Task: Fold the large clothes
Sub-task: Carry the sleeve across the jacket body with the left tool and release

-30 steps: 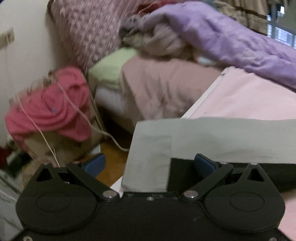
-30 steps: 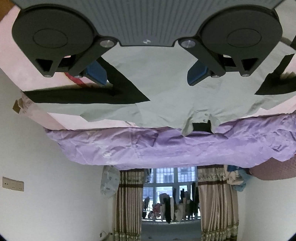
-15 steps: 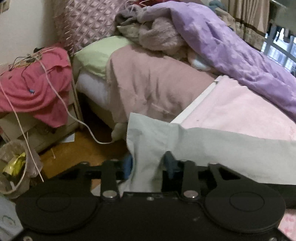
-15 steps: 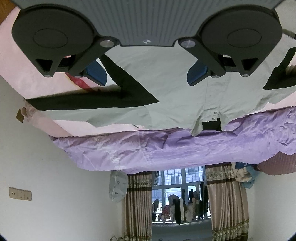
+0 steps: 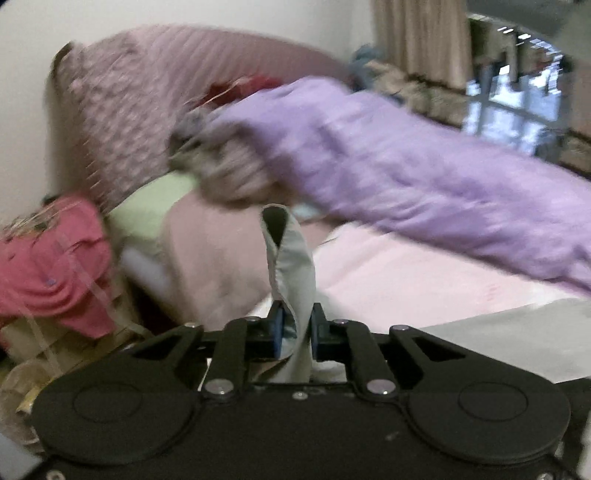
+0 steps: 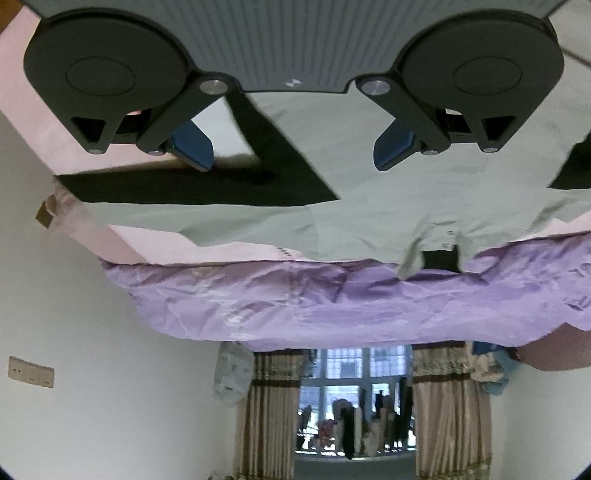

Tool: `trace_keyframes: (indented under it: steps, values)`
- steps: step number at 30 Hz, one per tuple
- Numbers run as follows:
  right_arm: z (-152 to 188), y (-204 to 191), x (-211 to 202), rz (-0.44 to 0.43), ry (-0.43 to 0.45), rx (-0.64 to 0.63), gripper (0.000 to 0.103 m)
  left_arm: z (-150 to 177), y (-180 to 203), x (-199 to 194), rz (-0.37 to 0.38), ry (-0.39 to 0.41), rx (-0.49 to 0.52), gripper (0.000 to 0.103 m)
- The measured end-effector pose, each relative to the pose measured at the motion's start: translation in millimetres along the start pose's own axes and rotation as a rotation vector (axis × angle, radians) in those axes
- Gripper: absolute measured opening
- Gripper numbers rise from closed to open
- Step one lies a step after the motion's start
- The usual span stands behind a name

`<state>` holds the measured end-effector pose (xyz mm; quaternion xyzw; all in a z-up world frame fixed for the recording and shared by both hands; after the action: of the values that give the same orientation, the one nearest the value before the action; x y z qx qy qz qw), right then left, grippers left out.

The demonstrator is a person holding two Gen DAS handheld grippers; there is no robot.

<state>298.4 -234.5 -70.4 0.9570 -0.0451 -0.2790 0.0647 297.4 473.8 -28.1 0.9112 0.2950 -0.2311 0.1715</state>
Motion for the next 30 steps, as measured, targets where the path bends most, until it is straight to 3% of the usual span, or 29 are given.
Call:
trace_keyframes:
  steps: [9, 12, 17, 24, 30]
  values:
    - [-16, 31, 48, 0.087, -0.041, -0.032, 0.103, 25, 211, -58, 0.391, -0.009, 0.149, 0.012]
    - [-11, 37, 55, 0.080, -0.041, -0.027, 0.103, 42, 283, -68, 0.480, -0.020, 0.200, 0.012]
    - [2, 51, 64, 0.055, -0.068, 0.020, 0.103, 88, 392, -81, 0.674, -0.120, 0.206, 0.011]
    - [7, 81, 89, 0.145, -0.113, 0.032, 0.103, 172, 497, -100, 0.801, -0.229, 0.226, 0.011]
    - [18, 116, 101, 0.226, -0.150, 0.089, 0.103, 217, 541, -106, 0.912, -0.305, 0.226, 0.011]
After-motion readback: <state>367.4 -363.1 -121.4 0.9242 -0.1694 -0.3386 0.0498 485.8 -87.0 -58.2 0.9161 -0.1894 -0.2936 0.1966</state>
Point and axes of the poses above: each gripper's, at about its wrist camera, not at the fingertips, and x roughly the way its jaws point, y to its right, z to its underside, the point moved 4 cm from there along x, roughly the way its jaws point, and after that the axes turned 9 degrees about -x, right-handed, at the moved point
